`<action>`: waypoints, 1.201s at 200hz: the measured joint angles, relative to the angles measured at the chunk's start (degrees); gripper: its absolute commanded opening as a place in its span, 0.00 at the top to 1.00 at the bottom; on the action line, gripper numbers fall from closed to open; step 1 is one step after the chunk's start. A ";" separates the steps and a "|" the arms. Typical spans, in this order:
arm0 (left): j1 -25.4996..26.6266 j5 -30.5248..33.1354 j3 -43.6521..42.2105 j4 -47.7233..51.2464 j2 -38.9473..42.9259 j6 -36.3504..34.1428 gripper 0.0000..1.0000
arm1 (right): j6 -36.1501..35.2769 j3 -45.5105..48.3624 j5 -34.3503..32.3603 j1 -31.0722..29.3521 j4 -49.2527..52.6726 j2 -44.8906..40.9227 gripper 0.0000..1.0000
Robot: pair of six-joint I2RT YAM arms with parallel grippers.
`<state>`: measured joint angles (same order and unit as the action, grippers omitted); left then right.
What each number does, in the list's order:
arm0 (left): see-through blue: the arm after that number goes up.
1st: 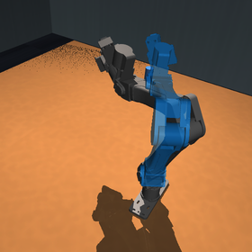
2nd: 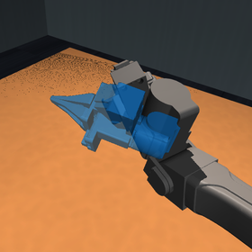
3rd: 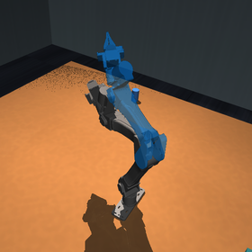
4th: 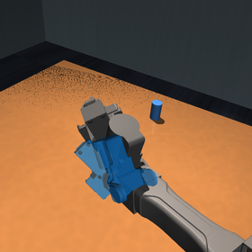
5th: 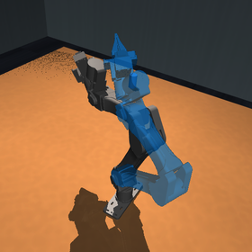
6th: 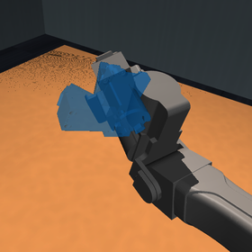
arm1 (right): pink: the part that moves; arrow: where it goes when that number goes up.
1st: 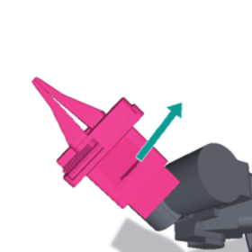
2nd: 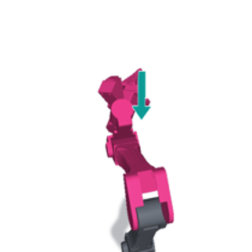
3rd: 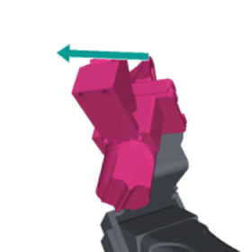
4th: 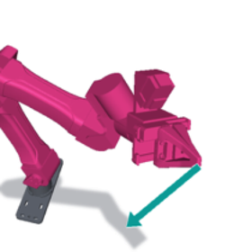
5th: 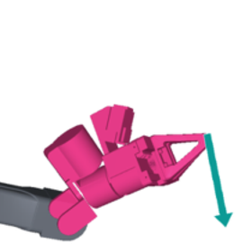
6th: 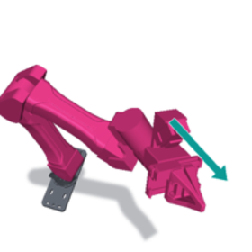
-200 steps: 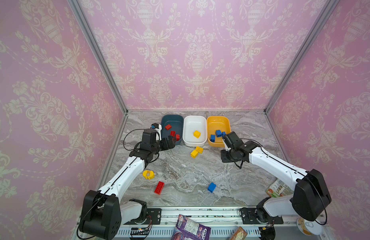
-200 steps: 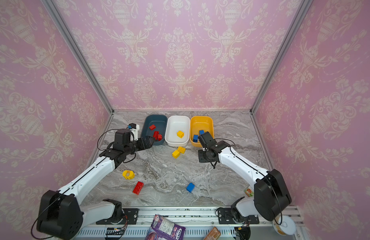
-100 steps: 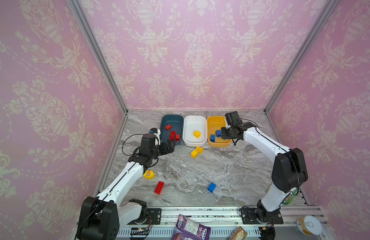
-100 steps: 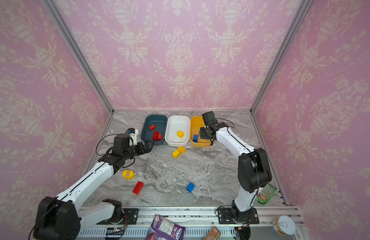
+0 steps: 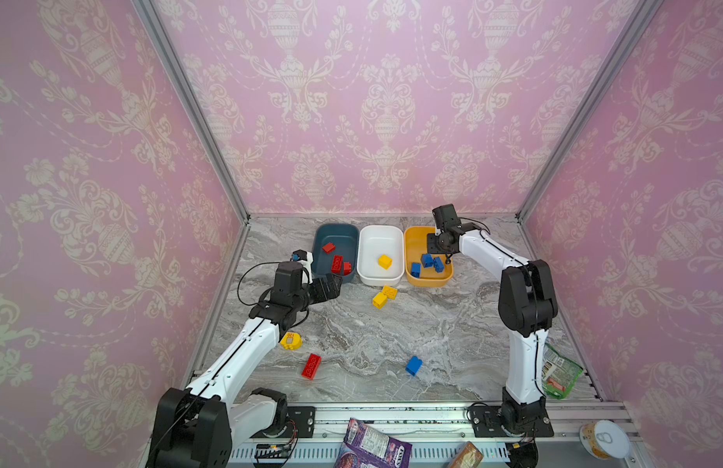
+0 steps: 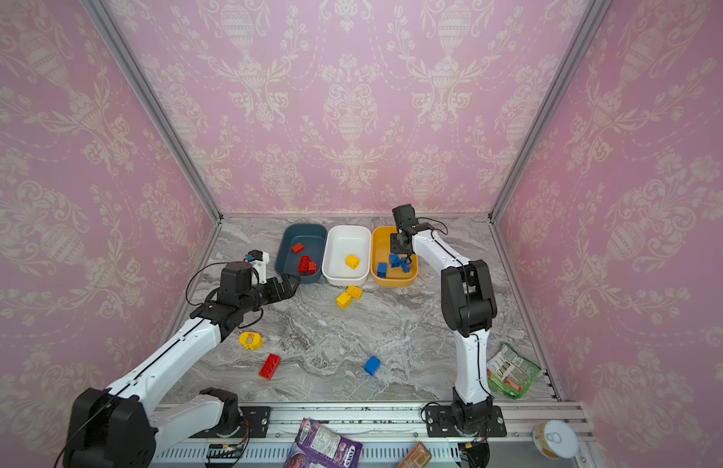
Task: Sort the legos into containers by color
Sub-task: 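Carry the blue brick with the right gripper over the yellow bin and release, then lower the left gripper onto the yellow round piece and grasp it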
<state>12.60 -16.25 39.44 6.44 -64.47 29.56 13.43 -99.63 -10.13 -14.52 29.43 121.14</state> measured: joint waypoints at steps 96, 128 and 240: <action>0.00 0.07 -0.72 1.44 0.66 0.09 0.01 | -1.27 -4.57 0.28 0.52 2.01 3.72 0.34; 0.00 0.39 -0.72 3.26 0.68 0.09 0.01 | -1.27 -3.32 0.85 0.52 2.14 2.58 0.34; 0.00 9.11 4.35 20.81 1.57 0.15 0.01 | 0.07 12.31 6.29 -0.48 0.83 -14.36 0.20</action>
<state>12.60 -7.14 43.79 27.24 -62.89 29.71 13.50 -87.33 -3.84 -15.00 30.26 106.78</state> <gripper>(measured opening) 0.993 0.784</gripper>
